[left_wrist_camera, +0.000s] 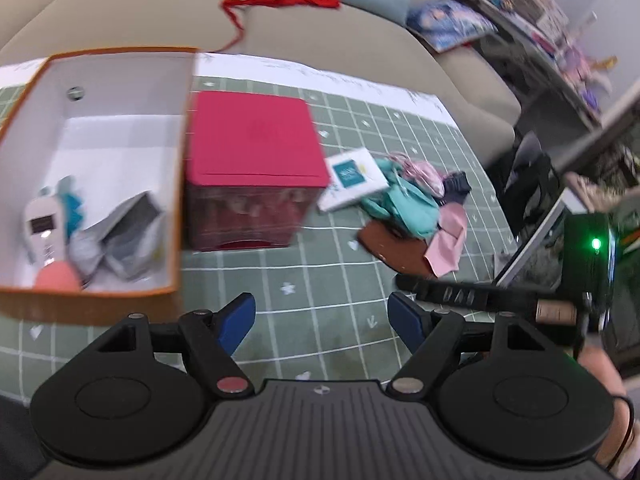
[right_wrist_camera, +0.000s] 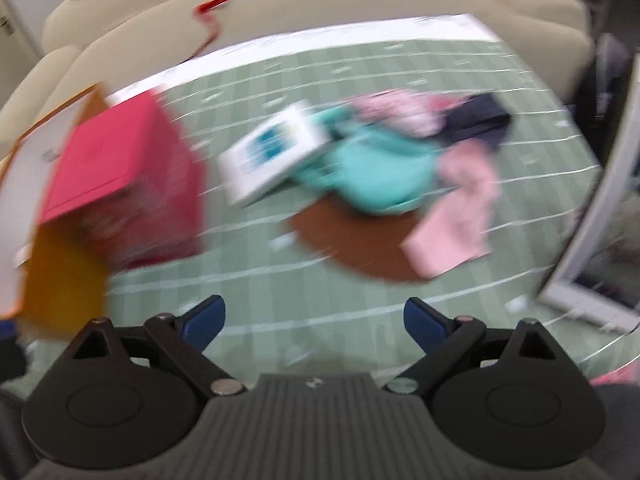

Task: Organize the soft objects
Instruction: 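Withdraw both tools from the white box back toward the soft items, then grasp the pink cloth with the right tool while the left tool grasps the brown felt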

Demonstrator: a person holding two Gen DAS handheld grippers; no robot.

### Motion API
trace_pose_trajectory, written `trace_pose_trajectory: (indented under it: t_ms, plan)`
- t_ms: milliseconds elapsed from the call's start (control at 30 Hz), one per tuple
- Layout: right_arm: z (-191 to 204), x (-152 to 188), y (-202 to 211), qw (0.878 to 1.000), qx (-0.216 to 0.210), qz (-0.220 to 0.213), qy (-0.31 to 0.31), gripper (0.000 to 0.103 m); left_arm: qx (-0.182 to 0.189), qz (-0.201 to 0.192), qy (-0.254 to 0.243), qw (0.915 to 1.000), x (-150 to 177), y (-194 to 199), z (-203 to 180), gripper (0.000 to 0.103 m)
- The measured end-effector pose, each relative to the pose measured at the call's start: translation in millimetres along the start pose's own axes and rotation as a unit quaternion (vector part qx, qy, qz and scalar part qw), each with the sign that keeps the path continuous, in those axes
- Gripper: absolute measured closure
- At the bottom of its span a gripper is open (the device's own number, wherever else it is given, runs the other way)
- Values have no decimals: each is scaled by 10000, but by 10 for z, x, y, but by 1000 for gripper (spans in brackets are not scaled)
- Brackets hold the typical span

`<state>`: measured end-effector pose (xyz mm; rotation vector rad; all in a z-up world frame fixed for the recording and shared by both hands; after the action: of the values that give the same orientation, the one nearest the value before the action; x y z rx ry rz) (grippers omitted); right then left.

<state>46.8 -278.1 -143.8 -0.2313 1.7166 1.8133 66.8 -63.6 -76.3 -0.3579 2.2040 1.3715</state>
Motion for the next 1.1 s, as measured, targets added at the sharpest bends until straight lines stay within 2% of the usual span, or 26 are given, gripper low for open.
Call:
trace_pose_trajectory:
  t_ms: [133,233,367,433,500,633,733,900,1000,1100]
  plan:
    - [-553,-153,-253,9969,653,-252,-350,9,32,166,-231,9996,14,-260,-236,15]
    - [-806,-232,-422,9948,691,-395,-632,10,209,327,-400,9984,57,-457,-418,15]
    - [-1025,-288,-593,9941,874,-387,-507,13,421,291,-738,9960,162,-563,-618,15]
    - [-1035,-299,-653,9951,735,-398,-522,13,446,276,-839,9951,216,-622,-690,15]
    - [-985,-330,-682,9965,560,-462,-418,20,467,327,-883,9945,263,-674,-734,15]
    - [-959,-345,-732,9965,622,-502,-259,24,421,386,-874,9945,319,-734,-743,15]
    - [-968,-349,-737,9966,561,-503,-341,33,358,427,-837,9949,340,-739,-700,15]
    - [-914,-344,-751,9971,477,-518,-279,34,279,448,-690,9962,332,-765,-641,15]
    - [-879,-309,-824,9980,458,-401,-174,43,304,482,-693,9960,347,-770,-642,15]
    - [-874,-305,-862,9978,518,-404,-100,56,325,529,-728,9954,365,-777,-671,15]
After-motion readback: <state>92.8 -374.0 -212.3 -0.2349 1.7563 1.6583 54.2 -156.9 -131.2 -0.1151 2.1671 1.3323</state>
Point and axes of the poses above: each gripper's, at about its wrist camera, not at the fingertips, and y roughly against the way its jaws point, z to its left, x to its underside, the point moved 9 cm from there along -y, roughly the way its jaws point, and after that the axes turned 7 degrees about -z, right-handed, at the moved point
